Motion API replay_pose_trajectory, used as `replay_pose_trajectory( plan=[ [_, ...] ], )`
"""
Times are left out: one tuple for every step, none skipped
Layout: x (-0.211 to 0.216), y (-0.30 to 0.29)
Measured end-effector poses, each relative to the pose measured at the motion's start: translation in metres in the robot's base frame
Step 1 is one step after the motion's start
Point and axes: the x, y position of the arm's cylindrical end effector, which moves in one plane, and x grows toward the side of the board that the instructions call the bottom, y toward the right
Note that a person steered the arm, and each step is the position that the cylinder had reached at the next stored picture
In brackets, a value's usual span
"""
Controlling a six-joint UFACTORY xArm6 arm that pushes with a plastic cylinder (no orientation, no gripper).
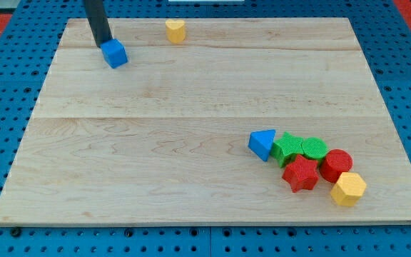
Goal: Push the blue cube vertically below the yellow heart
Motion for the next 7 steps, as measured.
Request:
replay_pose_trajectory(
  plan=[
    [0.037,0.032],
    [0.065,0.057],
    [0.088,0.076],
    [0.103,0.078],
    [0.113,0.078],
    [0.143,0.117],
    [0.182,0.209]
  ],
)
